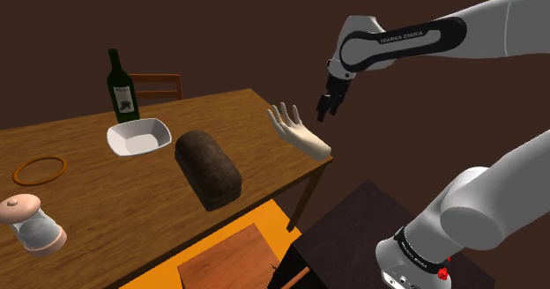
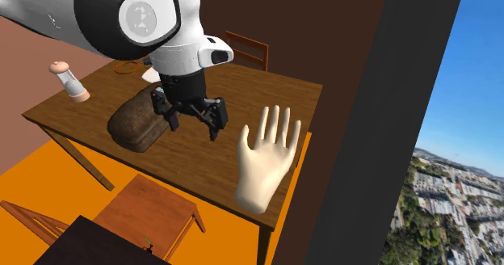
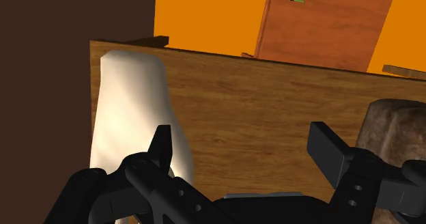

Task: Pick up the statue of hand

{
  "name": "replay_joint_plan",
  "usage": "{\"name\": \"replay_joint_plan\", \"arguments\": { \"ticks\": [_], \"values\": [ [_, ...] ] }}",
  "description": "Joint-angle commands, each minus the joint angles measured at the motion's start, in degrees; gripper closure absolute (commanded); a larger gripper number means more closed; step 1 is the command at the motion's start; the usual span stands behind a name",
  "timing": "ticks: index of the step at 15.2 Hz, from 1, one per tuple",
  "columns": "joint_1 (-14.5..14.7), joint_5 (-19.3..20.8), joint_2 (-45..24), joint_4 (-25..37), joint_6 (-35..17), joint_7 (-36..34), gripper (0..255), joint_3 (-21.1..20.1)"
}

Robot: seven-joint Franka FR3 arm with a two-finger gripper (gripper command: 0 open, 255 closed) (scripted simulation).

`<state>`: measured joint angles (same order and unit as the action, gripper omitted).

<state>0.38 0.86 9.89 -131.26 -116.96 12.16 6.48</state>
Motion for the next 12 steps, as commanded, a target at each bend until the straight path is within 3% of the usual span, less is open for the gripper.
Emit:
{"name": "replay_joint_plan", "arguments": {
  "ticks": [1, 12],
  "values": [
    [0.0, -0.8, -4.1, 1.8, -2.8, 1.6, 0, 0.5],
    [-1.6, -6.8, -28.3, 19.3, -10.9, 10.5, 0, 0.4]
  ]
}}
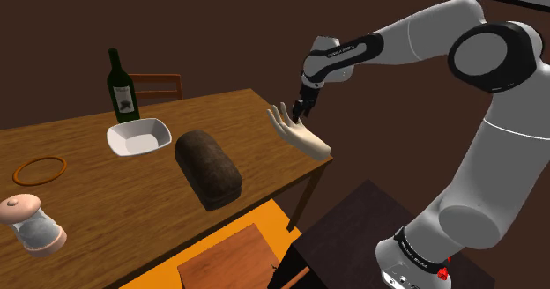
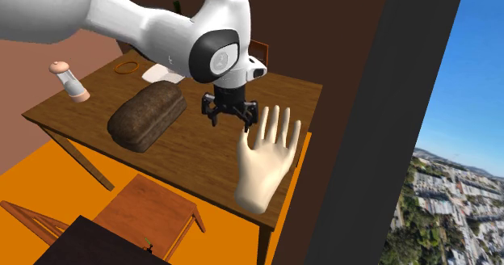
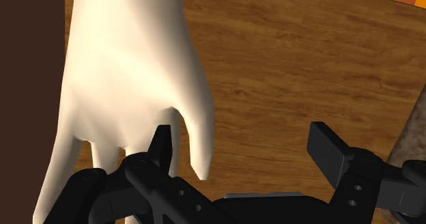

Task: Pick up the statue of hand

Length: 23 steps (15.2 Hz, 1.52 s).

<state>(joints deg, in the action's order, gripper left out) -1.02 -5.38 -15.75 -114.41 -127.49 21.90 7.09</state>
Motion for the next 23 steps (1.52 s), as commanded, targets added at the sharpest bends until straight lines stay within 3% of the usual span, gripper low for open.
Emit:
{"name": "replay_joint_plan", "arguments": {
  "ticks": [1, 7, 16, 17, 23],
  "values": [
    [-0.5, -1.1, -4.9, 4.5, -0.6, 1.4, 0, -0.4],
    [-2.2, -3.1, -17.0, 17.3, -0.7, 4.3, 0, -1.7],
    [-2.4, -3.7, -20.7, 17.0, -4.7, 4.9, 0, -2.1],
    [-2.4, -3.7, -20.7, 17.0, -4.7, 4.9, 255, -2.1],
    [-2.4, -3.7, -20.7, 16.8, -4.8, 4.9, 255, -2.1]
  ]
}}
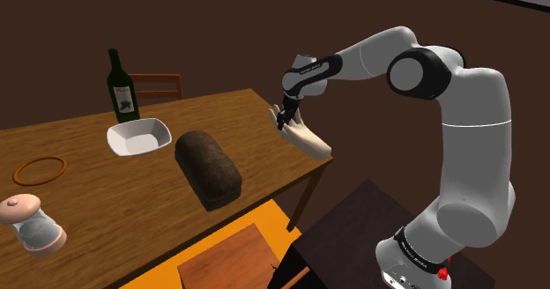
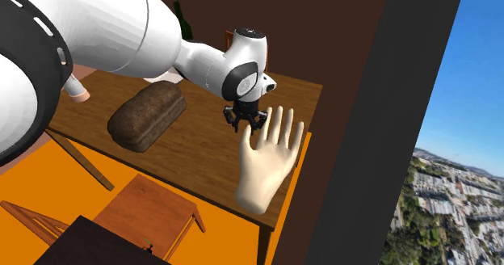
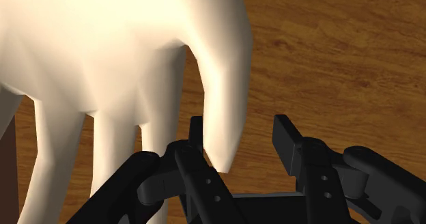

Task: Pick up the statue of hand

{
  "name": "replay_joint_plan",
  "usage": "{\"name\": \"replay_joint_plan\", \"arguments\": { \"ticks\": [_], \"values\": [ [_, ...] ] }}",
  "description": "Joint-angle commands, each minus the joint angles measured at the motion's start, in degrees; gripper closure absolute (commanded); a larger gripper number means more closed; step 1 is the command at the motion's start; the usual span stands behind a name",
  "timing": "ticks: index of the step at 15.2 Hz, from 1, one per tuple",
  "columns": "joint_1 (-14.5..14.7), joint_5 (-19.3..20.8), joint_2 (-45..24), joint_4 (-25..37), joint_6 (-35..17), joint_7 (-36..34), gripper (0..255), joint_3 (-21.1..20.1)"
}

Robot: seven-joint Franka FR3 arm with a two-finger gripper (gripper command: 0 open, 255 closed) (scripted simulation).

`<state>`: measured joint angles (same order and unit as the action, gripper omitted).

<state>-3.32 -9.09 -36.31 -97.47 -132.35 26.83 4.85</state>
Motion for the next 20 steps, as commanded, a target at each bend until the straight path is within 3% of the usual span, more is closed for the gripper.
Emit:
{"name": "replay_joint_plan", "arguments": {
  "ticks": [1, 20],
  "values": [
    [-0.1, 0.0, -0.1, -0.2, 0.0, 0.0, 255, 0.1],
    [0.3, 1.2, 6.8, 1.5, 8.5, -1.2, 255, 0.9]
  ]
}}
